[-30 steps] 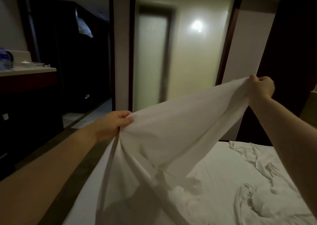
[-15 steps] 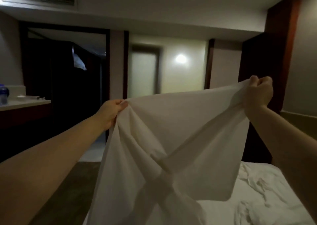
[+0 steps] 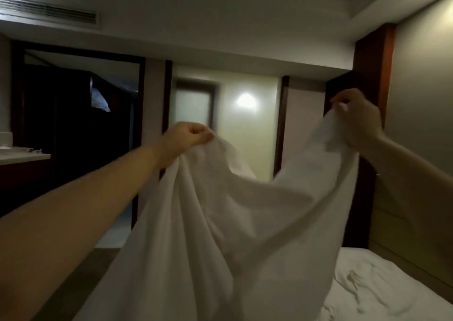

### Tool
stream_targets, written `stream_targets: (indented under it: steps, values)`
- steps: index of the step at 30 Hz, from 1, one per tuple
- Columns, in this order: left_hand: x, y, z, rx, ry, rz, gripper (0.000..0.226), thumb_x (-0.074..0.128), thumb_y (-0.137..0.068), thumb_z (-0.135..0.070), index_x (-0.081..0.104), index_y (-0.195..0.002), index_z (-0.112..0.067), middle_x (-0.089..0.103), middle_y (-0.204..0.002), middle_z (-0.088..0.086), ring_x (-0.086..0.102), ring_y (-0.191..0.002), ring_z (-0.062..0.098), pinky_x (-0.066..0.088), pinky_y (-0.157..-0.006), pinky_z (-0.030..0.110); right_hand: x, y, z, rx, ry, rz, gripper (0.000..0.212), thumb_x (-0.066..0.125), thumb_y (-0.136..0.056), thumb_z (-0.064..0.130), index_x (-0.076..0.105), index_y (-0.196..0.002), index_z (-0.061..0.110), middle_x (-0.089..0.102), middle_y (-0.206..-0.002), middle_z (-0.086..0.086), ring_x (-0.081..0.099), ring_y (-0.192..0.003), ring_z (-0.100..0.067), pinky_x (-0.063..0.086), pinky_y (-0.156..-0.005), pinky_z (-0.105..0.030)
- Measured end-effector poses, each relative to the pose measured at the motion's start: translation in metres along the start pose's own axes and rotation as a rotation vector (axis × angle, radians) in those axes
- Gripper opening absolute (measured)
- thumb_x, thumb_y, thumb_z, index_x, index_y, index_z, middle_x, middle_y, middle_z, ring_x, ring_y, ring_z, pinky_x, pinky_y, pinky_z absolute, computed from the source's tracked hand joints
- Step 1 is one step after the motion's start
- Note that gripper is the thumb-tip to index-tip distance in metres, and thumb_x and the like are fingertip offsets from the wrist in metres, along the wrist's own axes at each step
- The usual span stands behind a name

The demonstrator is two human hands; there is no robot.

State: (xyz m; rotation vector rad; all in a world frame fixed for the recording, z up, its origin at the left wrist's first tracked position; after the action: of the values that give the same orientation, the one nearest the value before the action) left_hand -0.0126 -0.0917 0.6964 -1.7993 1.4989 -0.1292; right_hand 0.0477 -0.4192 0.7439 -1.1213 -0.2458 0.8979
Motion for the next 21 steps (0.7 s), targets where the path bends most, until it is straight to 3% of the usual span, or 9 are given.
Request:
stream_targets:
  steps: [2, 4, 7, 9, 11, 14, 16, 21]
  values:
    - [0.036, 0.010, 0.009, -0.028, -0.010, 0.040, 0.012, 0.060, -0.090, -0.015, 0.069, -0.083, -0.016, 0.068, -0.068, -0.010, 0.063, -0.062, -0.003, 0.046, -0.058, 0.009, 0.018, 0.018, 0.014, -0.042, -0.111, 0.192, 0.022, 0.048, -0.097, 0.021, 0.058, -0.115, 0.011, 0.057, -0.111, -0.009, 0.055, -0.087, -0.015, 0.042, -0.070, -0.020]
    - [0.068, 0.019, 0.018, -0.044, -0.013, 0.067, 0.009, 0.062, -0.089, -0.011, 0.070, -0.084, -0.013, 0.066, -0.064, -0.013, 0.061, -0.058, -0.007, 0.043, -0.055, 0.006, 0.038, 0.036, 0.026, -0.063, -0.154, 0.373, 0.021, 0.058, -0.092, 0.031, 0.064, -0.106, 0.018, 0.060, -0.105, -0.001, 0.058, -0.092, -0.016, 0.042, -0.068, -0.018]
    - [0.098, 0.027, 0.026, -0.036, -0.032, 0.094, 0.009, 0.063, -0.086, -0.009, 0.071, -0.088, -0.014, 0.066, -0.071, -0.009, 0.060, -0.059, -0.007, 0.044, -0.057, 0.004, 0.069, 0.072, 0.033, -0.054, -0.039, 0.610, 0.048, 0.068, -0.073, 0.058, 0.063, -0.110, 0.028, 0.057, -0.098, 0.007, 0.057, -0.085, -0.010, 0.041, -0.064, -0.020]
    - [0.109, 0.030, 0.028, -0.016, -0.055, 0.089, 0.014, 0.060, -0.086, -0.003, 0.071, -0.084, -0.012, 0.065, -0.070, -0.002, 0.058, -0.059, -0.002, 0.044, -0.057, 0.006, 0.090, 0.095, 0.033, -0.093, 0.093, 0.782, 0.060, 0.068, -0.069, 0.063, 0.063, -0.114, 0.024, 0.058, -0.097, 0.005, 0.057, -0.088, -0.013, 0.045, -0.074, -0.025]
    - [0.115, 0.032, 0.030, -0.017, -0.068, 0.070, 0.016, 0.059, -0.087, -0.003, 0.072, -0.083, -0.012, 0.065, -0.069, -0.001, 0.057, -0.063, 0.001, 0.043, -0.059, 0.008, 0.107, 0.108, 0.028, -0.177, 0.237, 0.926, 0.054, 0.064, -0.077, 0.058, 0.066, -0.108, 0.014, 0.059, -0.091, -0.001, 0.059, -0.090, -0.017, 0.044, -0.079, -0.027]
    - [0.116, 0.038, 0.040, -0.045, 0.027, 0.061, 0.016, 0.063, -0.087, -0.009, 0.070, -0.082, -0.022, 0.068, -0.067, -0.015, 0.061, -0.067, -0.006, 0.046, -0.063, 0.007, 0.113, 0.106, 0.018, -0.092, 0.140, 0.984, 0.031, 0.070, -0.079, 0.042, 0.068, -0.091, 0.014, 0.061, -0.080, -0.002, 0.057, -0.080, -0.017, 0.043, -0.067, -0.026]
    - [0.115, 0.047, 0.053, -0.052, 0.025, 0.053, 0.014, 0.064, -0.087, -0.014, 0.066, -0.087, -0.027, 0.067, -0.080, -0.015, 0.061, -0.074, -0.003, 0.048, -0.068, 0.009, 0.116, 0.101, 0.013, -0.109, 0.110, 0.997, 0.024, 0.070, -0.079, 0.040, 0.066, -0.084, 0.016, 0.060, -0.076, 0.002, 0.053, -0.073, -0.014, 0.040, -0.059, -0.024]
    - [0.119, 0.091, 0.120, -0.255, 0.067, 0.135, 0.020, 0.067, -0.085, -0.024, 0.058, -0.104, -0.026, 0.061, -0.096, -0.011, 0.061, -0.088, 0.006, 0.048, -0.071, 0.013, 0.144, 0.083, -0.002, -0.080, 0.080, 0.874, 0.038, 0.071, -0.080, 0.037, 0.067, -0.108, 0.012, 0.058, -0.098, -0.003, 0.055, -0.092, -0.020, 0.036, -0.076, -0.025]
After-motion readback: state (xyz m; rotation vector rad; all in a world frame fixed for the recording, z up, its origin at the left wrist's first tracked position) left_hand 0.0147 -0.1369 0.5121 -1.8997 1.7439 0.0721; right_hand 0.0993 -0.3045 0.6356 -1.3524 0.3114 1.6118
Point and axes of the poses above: each hand's wrist, its own y-axis away from the middle knuckle, its own x-axis out of the palm, z = x × y, the point moved 1 cm from there along -y, towards the middle knuckle
